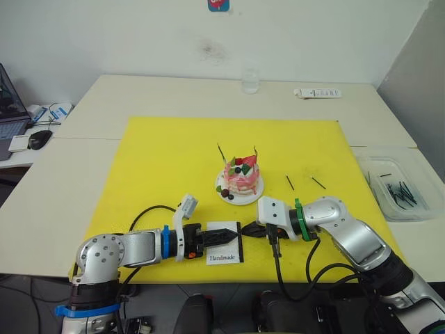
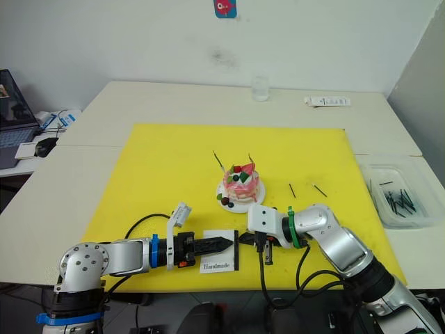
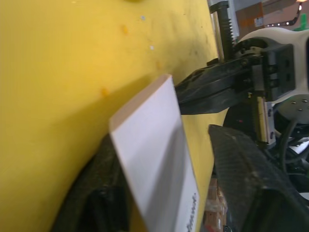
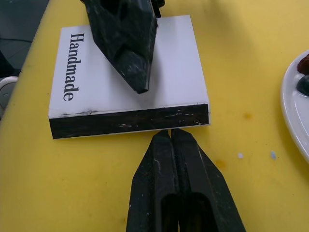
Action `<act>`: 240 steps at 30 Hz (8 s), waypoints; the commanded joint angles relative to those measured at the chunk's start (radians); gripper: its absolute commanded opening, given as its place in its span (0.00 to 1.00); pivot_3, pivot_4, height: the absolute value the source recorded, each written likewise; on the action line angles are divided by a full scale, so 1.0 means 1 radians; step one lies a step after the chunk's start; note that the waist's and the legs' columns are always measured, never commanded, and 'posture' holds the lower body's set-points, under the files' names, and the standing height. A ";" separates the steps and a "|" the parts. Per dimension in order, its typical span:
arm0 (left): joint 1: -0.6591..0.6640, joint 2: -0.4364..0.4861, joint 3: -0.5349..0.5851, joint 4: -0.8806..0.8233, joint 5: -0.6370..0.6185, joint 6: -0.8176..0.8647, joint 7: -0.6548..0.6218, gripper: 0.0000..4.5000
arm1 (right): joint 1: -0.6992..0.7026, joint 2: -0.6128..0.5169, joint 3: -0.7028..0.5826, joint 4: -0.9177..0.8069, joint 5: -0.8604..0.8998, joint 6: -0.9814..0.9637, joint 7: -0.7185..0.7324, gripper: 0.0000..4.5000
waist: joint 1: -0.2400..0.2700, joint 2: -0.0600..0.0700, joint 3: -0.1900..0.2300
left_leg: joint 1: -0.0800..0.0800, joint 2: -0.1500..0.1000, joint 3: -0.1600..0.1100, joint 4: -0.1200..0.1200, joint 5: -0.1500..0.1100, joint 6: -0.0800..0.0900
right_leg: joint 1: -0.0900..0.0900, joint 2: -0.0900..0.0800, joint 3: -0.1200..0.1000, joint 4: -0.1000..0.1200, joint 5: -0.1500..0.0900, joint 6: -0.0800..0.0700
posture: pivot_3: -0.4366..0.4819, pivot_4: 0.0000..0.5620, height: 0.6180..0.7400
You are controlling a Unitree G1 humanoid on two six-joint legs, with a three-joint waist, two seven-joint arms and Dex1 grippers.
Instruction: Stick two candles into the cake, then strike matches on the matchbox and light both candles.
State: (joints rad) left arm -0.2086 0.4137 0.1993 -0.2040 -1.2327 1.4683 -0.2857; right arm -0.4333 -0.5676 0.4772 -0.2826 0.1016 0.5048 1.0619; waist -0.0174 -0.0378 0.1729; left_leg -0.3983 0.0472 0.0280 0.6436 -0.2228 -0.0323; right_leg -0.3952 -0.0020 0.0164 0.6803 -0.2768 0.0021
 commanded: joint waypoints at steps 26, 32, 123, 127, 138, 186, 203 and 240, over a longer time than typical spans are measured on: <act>0.031 0.162 -0.027 -0.218 0.051 -0.190 -0.225 0.00 | 0.157 -0.062 -0.430 -0.339 0.268 0.144 -0.124 0.00 | 0.001 -0.002 0.002 | -0.010 0.000 0.001 -0.007 0.000 0.000 | -0.012 0.000 -0.001 -0.001 -0.003 -0.002 | 0.48 0.27 1.00; 0.080 0.254 -0.057 -0.332 0.102 -0.304 -0.347 0.00 | 0.252 0.032 -0.567 -0.395 0.258 0.156 -0.347 0.20 | -0.004 -0.001 0.003 | -0.011 -0.001 0.002 -0.012 0.000 -0.001 | -0.014 -0.002 0.000 -0.003 -0.005 0.000 | 0.48 0.27 1.00; -0.083 0.172 -0.125 -0.228 -0.063 -0.283 -0.137 0.00 | 0.127 -0.218 -0.264 -0.478 0.203 0.131 -0.239 0.00 | -0.010 -0.003 0.003 | -0.007 -0.001 0.002 -0.009 0.000 -0.002 | -0.010 0.001 0.000 -0.001 -0.005 0.000 | 0.48 0.27 1.00; -0.082 0.167 -0.128 -0.224 -0.056 -0.288 -0.135 0.00 | 0.116 -0.208 -0.241 -0.466 0.181 0.116 -0.241 0.00 | -0.010 -0.003 0.003 | -0.007 -0.001 0.002 -0.009 0.000 -0.002 | -0.010 0.001 0.000 0.000 -0.005 0.000 | 0.48 0.27 1.00; -0.078 0.154 -0.135 -0.223 -0.024 -0.300 -0.155 0.00 | 0.083 -0.170 -0.186 -0.386 0.103 0.052 -0.246 0.00 | -0.010 -0.003 0.003 | -0.007 -0.001 0.002 -0.008 0.001 -0.002 | -0.010 0.001 0.000 0.000 -0.005 0.000 | 0.48 0.27 1.00; -0.059 0.193 -0.186 -0.305 0.216 -0.415 -0.265 0.00 | 0.361 0.089 -0.436 -0.275 0.116 0.158 -0.570 0.00 | -0.007 -0.003 0.003 | -0.011 -0.001 0.002 0.000 0.001 -0.002 | -0.010 0.000 0.000 0.001 -0.003 0.002 | 0.48 0.27 1.00; -0.104 0.194 -0.189 -0.297 0.210 -0.390 -0.268 0.00 | 0.438 0.170 -0.404 -0.095 0.052 -0.075 -0.599 0.53 | -0.011 -0.003 0.002 | -0.010 0.000 0.001 0.000 0.001 -0.002 | -0.010 0.001 0.000 0.001 -0.002 0.002 | 0.48 0.27 1.00; -0.078 0.176 -0.187 -0.293 0.209 -0.389 -0.246 0.00 | 0.456 0.184 -0.388 -0.164 0.075 -0.017 -0.589 0.01 | -0.011 -0.004 0.001 | -0.009 0.000 0.002 0.000 0.001 -0.002 | -0.009 0.002 0.001 0.001 -0.001 0.002 | 0.48 0.27 1.00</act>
State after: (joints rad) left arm -0.2864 0.5926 0.0048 -0.4696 -1.0181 1.0875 -0.5331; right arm 0.0160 -0.3800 0.0957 -0.4089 0.1491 0.4780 0.4556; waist -0.0283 -0.0414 0.1744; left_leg -0.4077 0.0473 0.0297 0.6434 -0.2223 -0.0343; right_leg -0.4043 -0.0002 0.0174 0.6816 -0.2783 0.0042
